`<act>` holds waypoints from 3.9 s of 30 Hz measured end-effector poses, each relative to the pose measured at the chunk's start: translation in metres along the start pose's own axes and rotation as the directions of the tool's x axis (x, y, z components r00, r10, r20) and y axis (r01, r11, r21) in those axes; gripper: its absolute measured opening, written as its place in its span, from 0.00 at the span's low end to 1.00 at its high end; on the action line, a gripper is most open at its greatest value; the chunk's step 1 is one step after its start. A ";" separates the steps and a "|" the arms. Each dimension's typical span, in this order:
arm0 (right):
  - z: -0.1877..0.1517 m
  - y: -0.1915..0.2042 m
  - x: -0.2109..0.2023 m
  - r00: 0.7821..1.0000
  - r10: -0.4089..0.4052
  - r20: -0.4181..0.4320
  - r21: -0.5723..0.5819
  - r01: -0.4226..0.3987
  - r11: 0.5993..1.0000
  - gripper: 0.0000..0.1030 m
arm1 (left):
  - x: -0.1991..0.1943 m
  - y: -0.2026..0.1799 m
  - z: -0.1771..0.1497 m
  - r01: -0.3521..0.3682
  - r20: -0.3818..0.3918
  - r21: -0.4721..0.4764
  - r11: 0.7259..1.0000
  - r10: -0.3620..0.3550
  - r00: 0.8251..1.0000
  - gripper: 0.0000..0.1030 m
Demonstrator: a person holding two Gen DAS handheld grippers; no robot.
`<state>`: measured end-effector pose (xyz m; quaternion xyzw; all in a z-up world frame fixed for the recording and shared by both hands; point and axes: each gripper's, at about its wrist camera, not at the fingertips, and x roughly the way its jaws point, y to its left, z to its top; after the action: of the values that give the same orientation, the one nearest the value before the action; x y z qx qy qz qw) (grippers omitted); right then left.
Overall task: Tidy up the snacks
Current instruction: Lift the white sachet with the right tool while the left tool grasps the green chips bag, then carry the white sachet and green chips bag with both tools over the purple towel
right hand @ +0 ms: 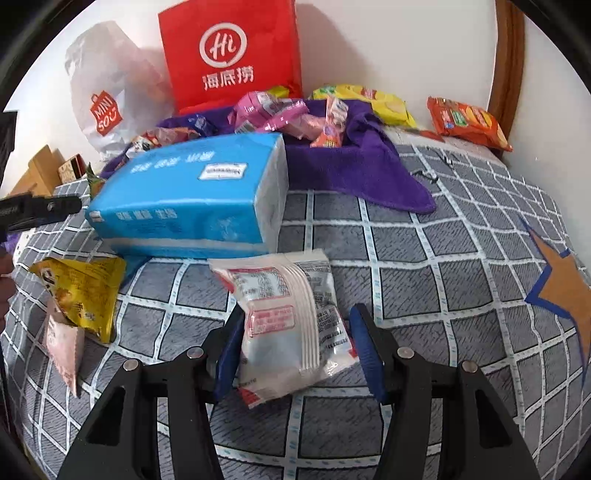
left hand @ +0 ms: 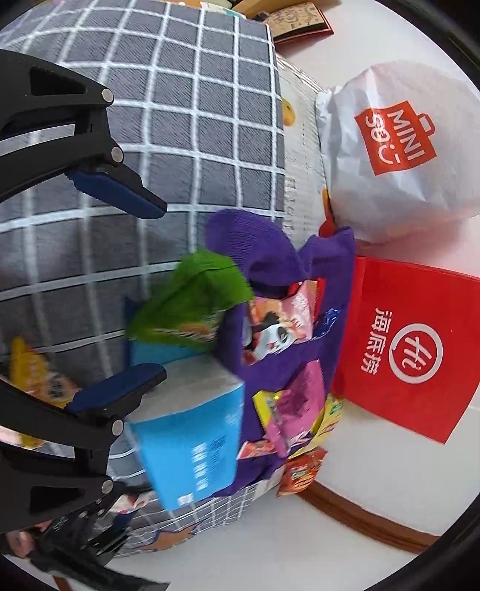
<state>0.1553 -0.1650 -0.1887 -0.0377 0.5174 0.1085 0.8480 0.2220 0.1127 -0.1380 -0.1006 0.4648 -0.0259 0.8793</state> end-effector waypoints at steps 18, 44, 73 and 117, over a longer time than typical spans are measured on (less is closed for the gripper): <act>0.001 0.002 0.006 1.000 0.013 -0.002 -0.014 -0.013 1.000 0.59 | 0.039 0.003 0.004 0.013 0.054 -0.004 1.000 -0.013 0.998 0.80; 0.001 -0.010 0.003 0.996 0.083 0.024 0.058 -0.084 0.995 0.54 | 0.025 0.004 0.006 0.057 0.111 -0.020 0.998 -0.055 0.992 0.54; 0.022 0.029 -0.079 0.986 0.105 0.128 0.062 -0.113 0.992 0.49 | -0.070 -0.015 -0.005 0.090 0.144 -0.012 0.996 -0.087 0.986 0.54; 0.251 -0.006 -0.033 0.983 0.069 0.168 0.054 -0.079 0.995 0.49 | -0.059 -0.020 0.145 0.079 0.196 -0.048 0.996 -0.068 0.978 0.54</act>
<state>0.3604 -0.1318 -0.0435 0.0164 0.4489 0.1273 0.8843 0.3090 0.1233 -0.0070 -0.1443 0.3733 -0.0356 0.9157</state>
